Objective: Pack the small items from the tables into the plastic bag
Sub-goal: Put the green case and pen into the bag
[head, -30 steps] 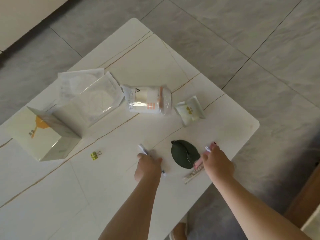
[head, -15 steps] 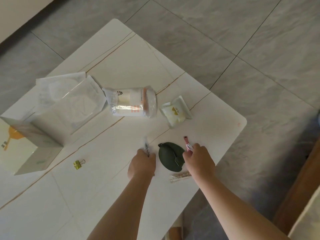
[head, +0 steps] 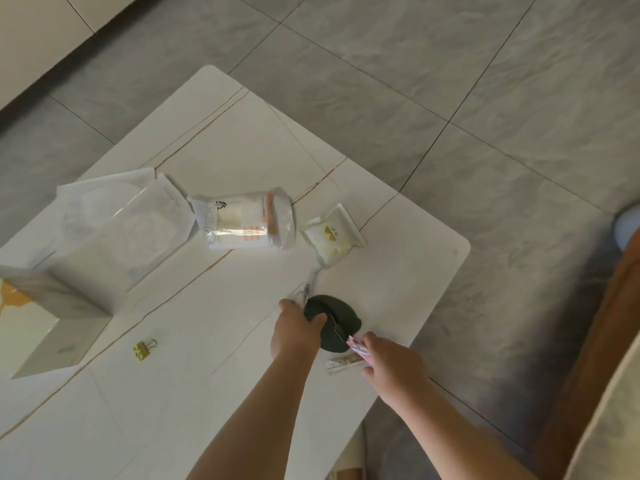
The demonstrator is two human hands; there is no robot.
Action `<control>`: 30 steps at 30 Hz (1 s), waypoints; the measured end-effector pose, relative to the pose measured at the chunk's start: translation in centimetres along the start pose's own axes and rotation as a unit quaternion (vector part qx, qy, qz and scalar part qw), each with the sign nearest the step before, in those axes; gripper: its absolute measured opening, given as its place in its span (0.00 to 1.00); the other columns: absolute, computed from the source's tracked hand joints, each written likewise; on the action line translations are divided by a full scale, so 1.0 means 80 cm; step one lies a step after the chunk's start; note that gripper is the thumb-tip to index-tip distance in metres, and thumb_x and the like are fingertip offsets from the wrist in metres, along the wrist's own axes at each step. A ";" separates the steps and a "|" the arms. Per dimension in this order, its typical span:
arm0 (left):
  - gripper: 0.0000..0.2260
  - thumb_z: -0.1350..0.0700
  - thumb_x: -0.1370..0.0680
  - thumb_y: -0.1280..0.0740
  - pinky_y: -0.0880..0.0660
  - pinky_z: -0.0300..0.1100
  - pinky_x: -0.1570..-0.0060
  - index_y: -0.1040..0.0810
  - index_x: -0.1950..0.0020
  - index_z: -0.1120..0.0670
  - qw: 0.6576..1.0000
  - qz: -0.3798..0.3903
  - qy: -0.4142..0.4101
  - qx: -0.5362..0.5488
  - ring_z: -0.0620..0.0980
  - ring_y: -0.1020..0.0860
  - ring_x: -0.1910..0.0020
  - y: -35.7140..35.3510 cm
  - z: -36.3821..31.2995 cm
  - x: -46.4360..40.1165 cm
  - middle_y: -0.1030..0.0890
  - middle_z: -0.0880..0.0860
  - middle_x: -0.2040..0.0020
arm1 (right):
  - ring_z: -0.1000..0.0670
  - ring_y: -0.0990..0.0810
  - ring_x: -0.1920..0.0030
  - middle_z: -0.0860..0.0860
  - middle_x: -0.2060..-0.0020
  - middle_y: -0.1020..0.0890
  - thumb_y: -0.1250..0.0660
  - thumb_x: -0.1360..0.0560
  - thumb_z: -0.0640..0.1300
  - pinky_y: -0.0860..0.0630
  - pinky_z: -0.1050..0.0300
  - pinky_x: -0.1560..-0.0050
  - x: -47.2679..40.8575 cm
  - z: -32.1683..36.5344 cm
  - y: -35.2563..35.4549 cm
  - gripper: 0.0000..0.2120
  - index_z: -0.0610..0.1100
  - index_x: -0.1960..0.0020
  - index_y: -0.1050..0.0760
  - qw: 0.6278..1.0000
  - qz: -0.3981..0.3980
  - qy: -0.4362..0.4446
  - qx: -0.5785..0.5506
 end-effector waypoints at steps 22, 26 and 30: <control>0.13 0.57 0.25 0.32 0.31 0.36 0.70 0.28 0.42 0.57 0.993 0.006 -0.020 0.112 0.49 0.25 0.60 0.034 -0.030 0.043 0.25 0.52 0.57 | 0.54 0.37 0.77 0.53 0.78 0.34 0.35 0.26 0.51 0.41 0.65 0.77 0.045 -0.018 0.037 0.17 0.45 0.69 0.34 0.898 -0.014 -0.179 -0.402; 0.17 0.58 0.22 0.35 0.23 0.45 0.51 0.32 0.35 0.56 0.988 0.030 -0.060 0.141 0.53 0.25 0.51 0.067 -0.058 0.090 0.25 0.53 0.50 | 0.53 0.33 0.72 0.51 0.70 0.27 0.35 0.25 0.56 0.38 0.61 0.71 0.092 0.001 0.097 0.16 0.45 0.63 0.29 0.895 -0.031 -0.140 -0.423; 0.16 0.61 0.21 0.38 0.22 0.45 0.52 0.36 0.35 0.55 0.977 0.056 -0.081 0.191 0.53 0.25 0.50 0.102 -0.089 0.155 0.27 0.54 0.48 | 0.49 0.22 0.59 0.43 0.56 0.19 0.39 0.24 0.58 0.29 0.59 0.61 0.153 0.023 0.156 0.17 0.44 0.48 0.26 0.887 -0.021 -0.139 -0.440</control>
Point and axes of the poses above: each hand's wrist, its own x-axis away from the middle knuckle, its own y-axis out of the back of the hand, z = x × y, the point moved 8 cm from there along -x, towards the middle knuckle
